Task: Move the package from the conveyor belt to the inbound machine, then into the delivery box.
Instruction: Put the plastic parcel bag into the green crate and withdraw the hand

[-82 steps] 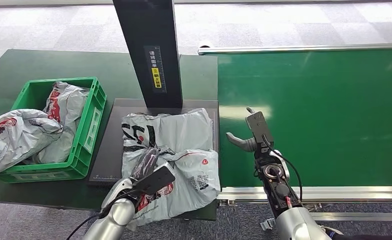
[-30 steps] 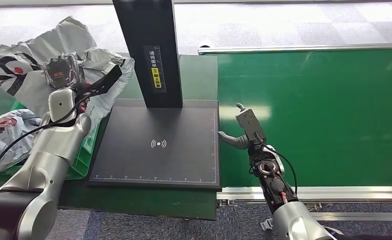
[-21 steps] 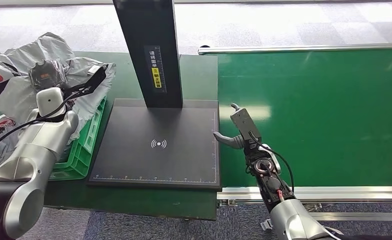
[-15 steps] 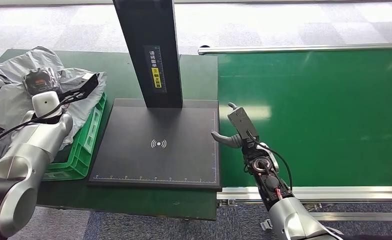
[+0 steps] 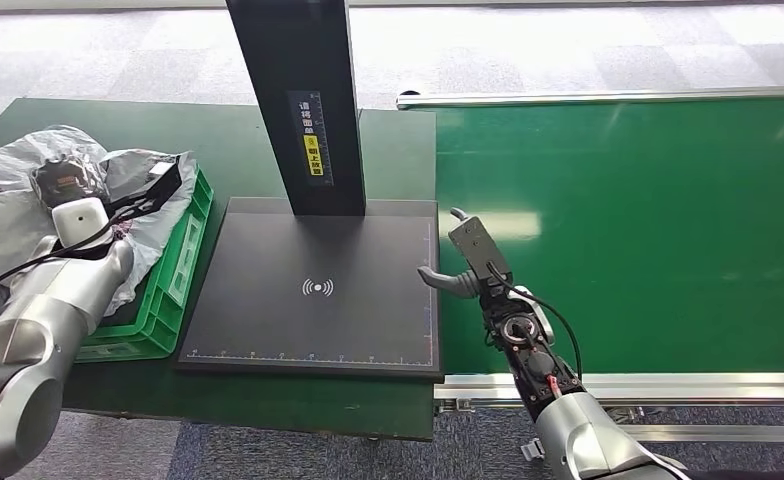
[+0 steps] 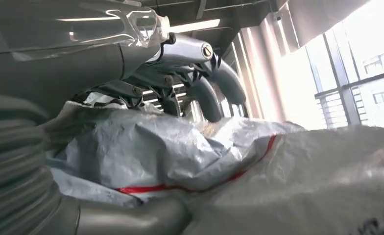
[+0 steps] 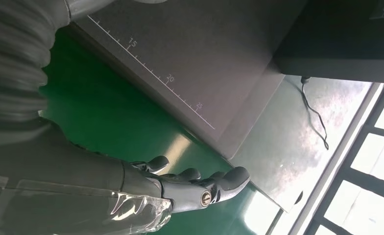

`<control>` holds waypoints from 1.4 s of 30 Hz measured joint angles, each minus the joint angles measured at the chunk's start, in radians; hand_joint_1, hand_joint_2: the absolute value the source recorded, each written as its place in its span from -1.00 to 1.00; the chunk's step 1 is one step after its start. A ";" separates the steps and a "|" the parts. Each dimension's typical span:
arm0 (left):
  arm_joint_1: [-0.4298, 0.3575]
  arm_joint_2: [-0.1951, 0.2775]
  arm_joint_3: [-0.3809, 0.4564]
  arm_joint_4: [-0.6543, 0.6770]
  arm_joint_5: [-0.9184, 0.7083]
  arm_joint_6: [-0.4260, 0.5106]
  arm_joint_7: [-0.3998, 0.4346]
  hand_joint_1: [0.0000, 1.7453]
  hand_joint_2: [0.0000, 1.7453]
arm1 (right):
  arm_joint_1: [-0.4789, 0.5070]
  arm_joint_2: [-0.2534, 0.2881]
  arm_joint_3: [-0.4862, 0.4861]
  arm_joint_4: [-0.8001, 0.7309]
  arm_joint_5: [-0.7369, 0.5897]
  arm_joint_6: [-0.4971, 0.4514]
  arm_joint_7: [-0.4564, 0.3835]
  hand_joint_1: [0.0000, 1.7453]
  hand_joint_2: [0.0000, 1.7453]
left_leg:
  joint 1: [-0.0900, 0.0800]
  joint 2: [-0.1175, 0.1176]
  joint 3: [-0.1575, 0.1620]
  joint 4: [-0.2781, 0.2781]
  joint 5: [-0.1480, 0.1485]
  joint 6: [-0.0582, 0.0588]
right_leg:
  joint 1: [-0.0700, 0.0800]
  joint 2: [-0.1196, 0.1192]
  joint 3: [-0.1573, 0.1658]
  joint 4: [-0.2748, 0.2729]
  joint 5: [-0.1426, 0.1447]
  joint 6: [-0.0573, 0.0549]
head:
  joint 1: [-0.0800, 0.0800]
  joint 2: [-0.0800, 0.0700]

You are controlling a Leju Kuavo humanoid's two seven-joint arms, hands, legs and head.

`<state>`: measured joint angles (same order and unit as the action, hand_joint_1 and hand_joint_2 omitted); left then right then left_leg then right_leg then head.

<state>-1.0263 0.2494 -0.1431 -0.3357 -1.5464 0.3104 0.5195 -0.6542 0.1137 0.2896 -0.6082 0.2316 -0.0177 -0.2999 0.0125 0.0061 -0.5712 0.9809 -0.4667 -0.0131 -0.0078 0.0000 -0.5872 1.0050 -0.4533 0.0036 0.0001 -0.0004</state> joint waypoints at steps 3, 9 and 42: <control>0.006 0.008 -0.002 0.000 -0.002 0.108 -0.016 -1.00 1.00 | 0.000 0.000 0.005 0.000 -0.003 -0.001 -0.002 -1.00 1.00 | 0.000 0.000 0.000 0.000 0.000 0.000 | 0.000 0.000 0.000 0.000 0.000 0.000 | 0.000 0.000; 0.026 0.048 -0.054 -0.005 -0.004 0.324 -0.025 -1.00 1.00 | 0.000 0.000 0.016 0.000 -0.007 -0.003 -0.005 -1.00 1.00 | 0.000 0.000 0.000 0.000 0.000 0.000 | 0.000 0.000 0.000 0.000 0.000 0.000 | 0.000 0.000; 0.299 -0.249 0.537 -0.852 0.205 0.391 -1.196 -1.00 1.00 | 0.007 -0.006 0.038 0.004 -0.025 -0.026 -0.026 -1.00 1.00 | -0.002 0.001 0.000 0.001 0.000 0.000 | -0.002 0.000 -0.002 -0.001 0.001 0.001 | 0.000 0.000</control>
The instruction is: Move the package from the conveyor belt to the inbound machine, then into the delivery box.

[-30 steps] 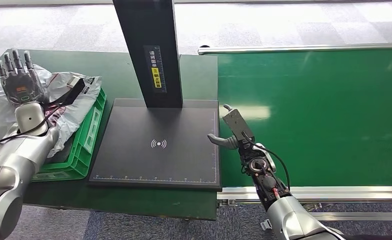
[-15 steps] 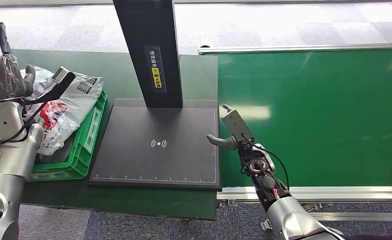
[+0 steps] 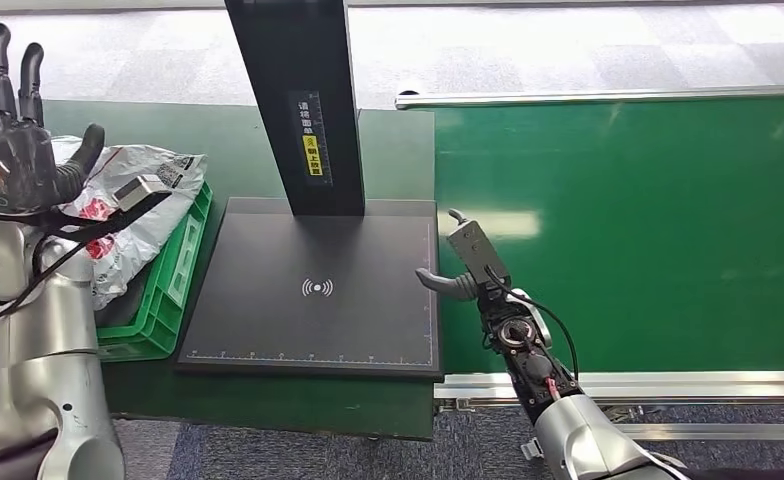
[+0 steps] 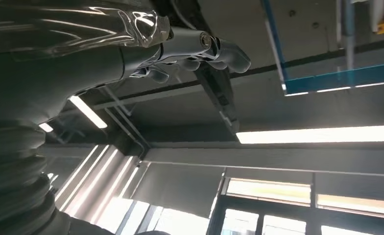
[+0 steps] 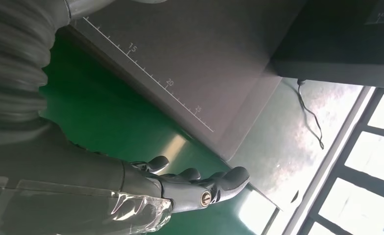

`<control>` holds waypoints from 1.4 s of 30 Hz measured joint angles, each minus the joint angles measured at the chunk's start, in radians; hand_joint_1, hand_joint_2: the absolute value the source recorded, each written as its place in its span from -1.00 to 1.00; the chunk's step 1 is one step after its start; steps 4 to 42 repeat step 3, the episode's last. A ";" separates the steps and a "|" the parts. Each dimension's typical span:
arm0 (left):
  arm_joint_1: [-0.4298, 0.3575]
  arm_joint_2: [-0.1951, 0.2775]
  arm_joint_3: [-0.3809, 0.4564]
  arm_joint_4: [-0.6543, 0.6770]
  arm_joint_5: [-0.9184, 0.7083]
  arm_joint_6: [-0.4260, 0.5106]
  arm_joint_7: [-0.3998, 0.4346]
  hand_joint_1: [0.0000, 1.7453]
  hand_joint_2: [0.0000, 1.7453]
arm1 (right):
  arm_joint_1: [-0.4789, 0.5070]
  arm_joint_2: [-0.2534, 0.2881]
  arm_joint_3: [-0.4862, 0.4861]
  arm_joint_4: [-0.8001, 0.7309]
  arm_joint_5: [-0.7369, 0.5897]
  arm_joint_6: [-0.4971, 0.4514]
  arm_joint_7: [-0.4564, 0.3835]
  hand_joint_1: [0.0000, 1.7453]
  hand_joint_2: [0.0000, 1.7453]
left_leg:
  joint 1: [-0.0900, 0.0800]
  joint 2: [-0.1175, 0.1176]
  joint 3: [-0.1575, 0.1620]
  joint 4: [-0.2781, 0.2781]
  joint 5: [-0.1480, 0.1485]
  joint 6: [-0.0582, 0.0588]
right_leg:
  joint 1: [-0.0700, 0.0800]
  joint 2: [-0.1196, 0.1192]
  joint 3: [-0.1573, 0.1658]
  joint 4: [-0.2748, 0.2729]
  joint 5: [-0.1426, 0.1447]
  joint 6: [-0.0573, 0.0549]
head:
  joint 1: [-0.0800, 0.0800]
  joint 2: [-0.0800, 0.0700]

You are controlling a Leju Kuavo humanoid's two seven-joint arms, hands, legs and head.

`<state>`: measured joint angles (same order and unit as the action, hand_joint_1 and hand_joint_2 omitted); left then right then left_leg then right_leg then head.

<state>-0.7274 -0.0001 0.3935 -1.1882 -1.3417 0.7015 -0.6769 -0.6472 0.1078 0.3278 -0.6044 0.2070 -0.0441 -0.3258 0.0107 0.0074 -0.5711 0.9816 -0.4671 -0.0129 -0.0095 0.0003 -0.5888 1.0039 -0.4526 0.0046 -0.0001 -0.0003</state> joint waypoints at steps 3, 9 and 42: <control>0.022 -0.075 0.011 -0.010 0.080 0.000 -0.016 -1.00 1.00 | 0.002 -0.004 0.000 0.000 -0.002 -0.006 -0.001 -1.00 1.00 | 0.000 -0.003 0.000 0.000 0.000 0.000 | 0.000 -0.001 0.001 0.000 0.000 0.000 | 0.000 0.000; 0.022 -0.075 0.011 -0.010 0.080 0.000 -0.016 -1.00 1.00 | 0.002 -0.004 0.000 0.000 -0.002 -0.006 -0.001 -1.00 1.00 | 0.000 -0.003 0.000 0.000 0.000 0.000 | 0.000 -0.001 0.001 0.000 0.000 0.000 | 0.000 0.000; 0.022 -0.075 0.011 -0.010 0.080 0.000 -0.016 -1.00 1.00 | 0.002 -0.004 0.000 0.000 -0.002 -0.006 -0.001 -1.00 1.00 | 0.000 -0.003 0.000 0.000 0.000 0.000 | 0.000 -0.001 0.001 0.000 0.000 0.000 | 0.000 0.000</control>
